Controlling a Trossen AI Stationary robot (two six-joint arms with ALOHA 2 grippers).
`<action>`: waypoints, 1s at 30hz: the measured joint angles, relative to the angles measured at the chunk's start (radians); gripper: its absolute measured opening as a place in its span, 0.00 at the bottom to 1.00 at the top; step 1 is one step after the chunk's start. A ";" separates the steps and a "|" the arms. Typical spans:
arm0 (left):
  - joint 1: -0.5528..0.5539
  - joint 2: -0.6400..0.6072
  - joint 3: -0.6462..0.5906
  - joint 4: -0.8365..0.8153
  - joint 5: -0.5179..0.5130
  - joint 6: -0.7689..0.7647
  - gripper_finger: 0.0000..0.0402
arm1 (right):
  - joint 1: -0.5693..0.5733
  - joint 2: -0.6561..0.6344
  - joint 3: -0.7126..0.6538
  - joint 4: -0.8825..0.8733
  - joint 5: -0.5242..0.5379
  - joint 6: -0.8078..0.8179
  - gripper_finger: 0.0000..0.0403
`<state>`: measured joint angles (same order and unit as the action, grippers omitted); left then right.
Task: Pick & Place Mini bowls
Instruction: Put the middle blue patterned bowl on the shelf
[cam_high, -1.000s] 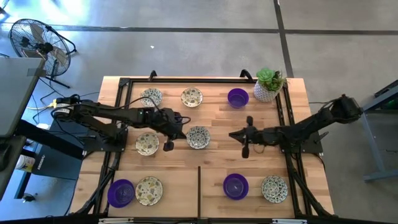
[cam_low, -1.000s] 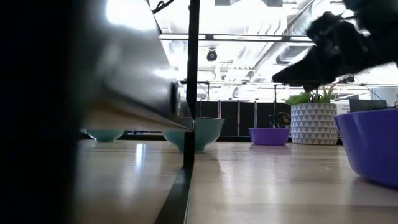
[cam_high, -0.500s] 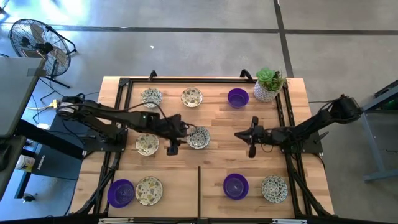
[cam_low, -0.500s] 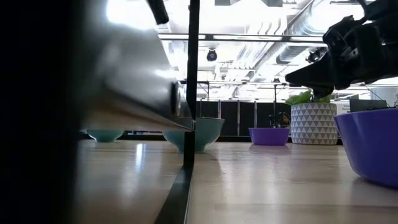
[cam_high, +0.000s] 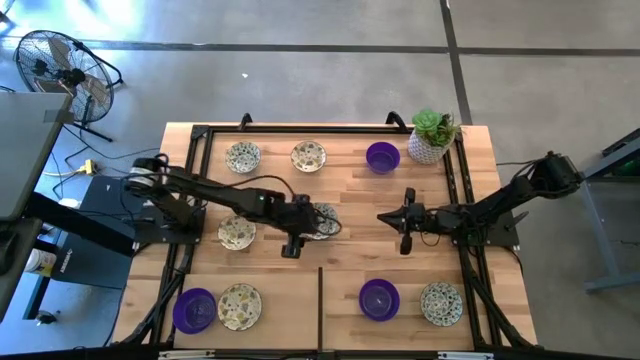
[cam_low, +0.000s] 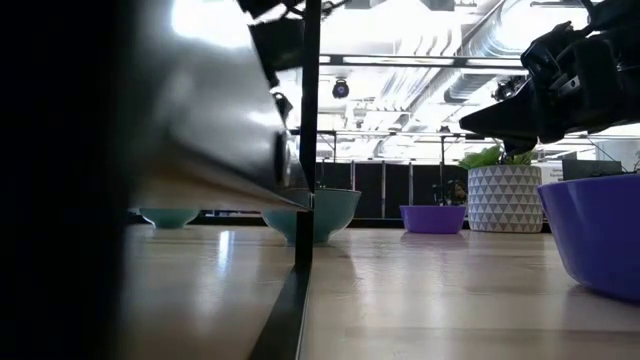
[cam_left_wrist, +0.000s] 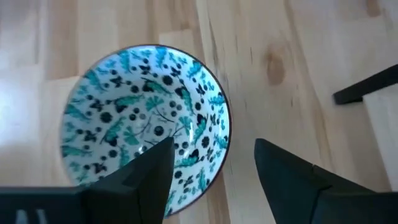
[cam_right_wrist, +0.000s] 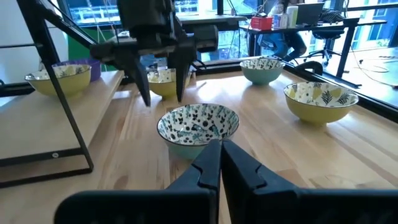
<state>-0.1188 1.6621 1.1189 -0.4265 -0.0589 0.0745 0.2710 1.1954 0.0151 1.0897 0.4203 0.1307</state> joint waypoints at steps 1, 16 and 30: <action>0.000 0.021 0.012 -0.003 0.000 0.001 0.54 | 0.000 0.000 0.000 0.000 0.000 -0.001 0.00; -0.006 0.138 0.043 -0.030 -0.041 0.027 0.42 | 0.000 0.000 0.000 -0.013 -0.007 -0.008 0.01; -0.005 0.154 0.098 -0.143 -0.019 0.030 0.04 | 0.000 0.000 0.000 -0.026 -0.007 -0.008 0.01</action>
<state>-0.1238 1.8160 1.2172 -0.5691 -0.0779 0.1043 0.2710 1.1954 0.0154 1.0633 0.4129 0.1226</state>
